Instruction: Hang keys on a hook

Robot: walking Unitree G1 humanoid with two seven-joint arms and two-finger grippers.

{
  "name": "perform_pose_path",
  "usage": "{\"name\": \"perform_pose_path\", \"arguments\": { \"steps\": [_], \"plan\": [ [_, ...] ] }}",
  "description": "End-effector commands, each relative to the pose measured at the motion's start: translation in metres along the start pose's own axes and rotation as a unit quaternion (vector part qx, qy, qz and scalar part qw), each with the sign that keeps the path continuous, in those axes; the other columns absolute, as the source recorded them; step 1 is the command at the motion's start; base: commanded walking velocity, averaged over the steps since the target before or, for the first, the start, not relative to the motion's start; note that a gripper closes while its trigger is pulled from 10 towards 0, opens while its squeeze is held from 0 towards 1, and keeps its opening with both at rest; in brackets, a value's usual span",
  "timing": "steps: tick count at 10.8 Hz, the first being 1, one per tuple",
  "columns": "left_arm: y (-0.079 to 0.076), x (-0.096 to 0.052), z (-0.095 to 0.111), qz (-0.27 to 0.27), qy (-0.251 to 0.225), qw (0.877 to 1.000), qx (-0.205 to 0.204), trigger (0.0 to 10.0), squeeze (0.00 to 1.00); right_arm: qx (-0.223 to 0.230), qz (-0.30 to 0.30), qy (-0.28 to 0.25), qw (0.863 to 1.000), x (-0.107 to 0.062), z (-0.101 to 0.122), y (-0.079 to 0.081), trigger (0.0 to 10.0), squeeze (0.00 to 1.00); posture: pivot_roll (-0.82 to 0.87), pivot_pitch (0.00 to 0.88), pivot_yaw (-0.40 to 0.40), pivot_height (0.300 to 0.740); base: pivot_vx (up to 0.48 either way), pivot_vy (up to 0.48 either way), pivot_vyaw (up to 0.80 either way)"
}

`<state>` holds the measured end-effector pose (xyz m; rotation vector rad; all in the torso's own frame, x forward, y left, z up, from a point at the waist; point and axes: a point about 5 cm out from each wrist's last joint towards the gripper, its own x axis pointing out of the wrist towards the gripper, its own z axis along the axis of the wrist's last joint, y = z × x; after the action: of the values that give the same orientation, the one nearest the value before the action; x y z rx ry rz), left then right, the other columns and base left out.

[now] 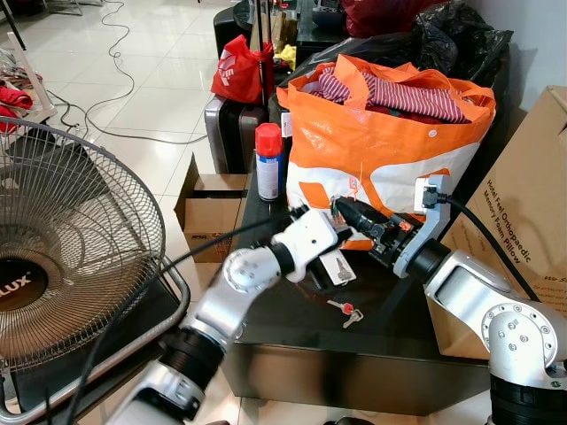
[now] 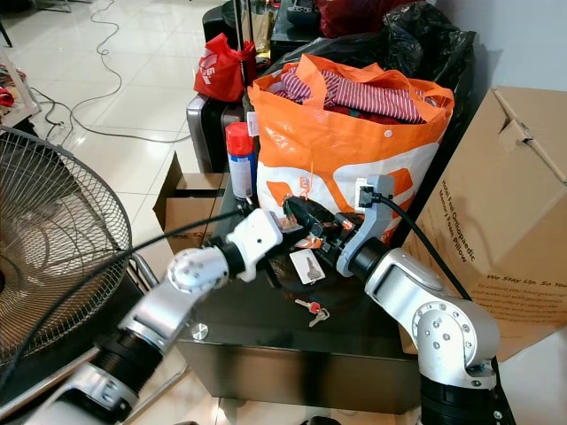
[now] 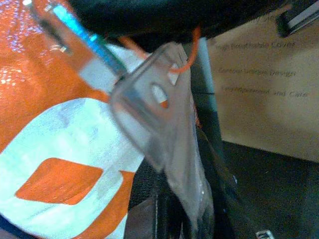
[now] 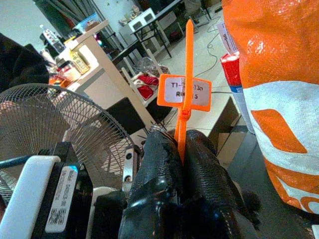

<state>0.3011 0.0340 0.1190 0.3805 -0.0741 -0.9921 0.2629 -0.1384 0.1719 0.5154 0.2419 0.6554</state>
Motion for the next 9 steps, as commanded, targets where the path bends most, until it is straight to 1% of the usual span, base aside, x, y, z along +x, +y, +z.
{"name": "perform_pose_path", "arguments": {
  "steps": [1, 2, 3, 4, 5, 6, 7, 9],
  "plan": [
    [0.009, 0.001, 0.009, 0.006, -0.018, 1.000, 0.017, 0.0, 0.00, 0.001, -0.006, 0.002, 1.000, 0.001, 0.000, -0.001, 0.0, 0.00, -0.10, 0.000, 0.008, 0.740, 0.000, 0.000, 0.00],
    [0.013, -0.001, 0.010, 0.009, -0.016, 1.000, 0.025, 0.0, 0.00, 0.000, -0.012, 0.003, 1.000, -0.001, -0.001, -0.003, 0.0, 0.00, -0.10, 0.000, 0.009, 0.740, 0.000, 0.000, 0.00],
    [0.016, -0.002, 0.011, 0.010, -0.015, 0.999, 0.030, 0.0, 0.00, -0.004, -0.018, 0.004, 1.000, -0.001, -0.001, -0.004, 4.7, 0.00, -0.10, 0.000, 0.009, 0.740, 0.000, 0.000, 0.00],
    [0.020, -0.005, 0.011, 0.008, -0.012, 0.999, 0.041, 0.0, 0.00, -0.007, -0.026, 0.007, 1.000, -0.002, -0.002, -0.007, 10.0, 0.00, -0.09, 0.000, 0.011, 0.740, 0.000, 0.000, 0.00],
    [0.031, -0.011, 0.011, 0.000, 0.001, 0.998, 0.070, 0.0, 0.00, -0.007, -0.030, 0.010, 0.999, -0.004, -0.004, -0.011, 10.0, 0.41, -0.09, 0.000, 0.013, 0.740, 0.000, 0.000, 0.00],
    [0.036, -0.013, 0.011, 0.004, 0.003, 0.997, 0.073, 0.0, 0.00, -0.007, -0.031, 0.011, 0.999, -0.006, -0.005, -0.012, 10.0, 1.00, -0.09, 0.000, 0.017, 0.740, 0.000, 0.000, 0.00],
    [0.045, -0.016, 0.011, 0.014, 0.008, 0.997, 0.078, 0.0, 0.00, -0.008, -0.025, 0.011, 1.000, -0.008, -0.005, -0.011, 10.0, 1.00, -0.09, 0.000, 0.021, 0.740, 0.000, 0.000, 0.00],
    [0.051, -0.017, 0.013, 0.020, 0.006, 0.996, 0.087, 0.0, 0.00, -0.014, -0.013, 0.010, 1.000, -0.011, -0.004, -0.008, 10.0, 1.00, -0.10, 0.000, 0.027, 0.740, 0.000, 0.000, 0.00]
  ]
}}
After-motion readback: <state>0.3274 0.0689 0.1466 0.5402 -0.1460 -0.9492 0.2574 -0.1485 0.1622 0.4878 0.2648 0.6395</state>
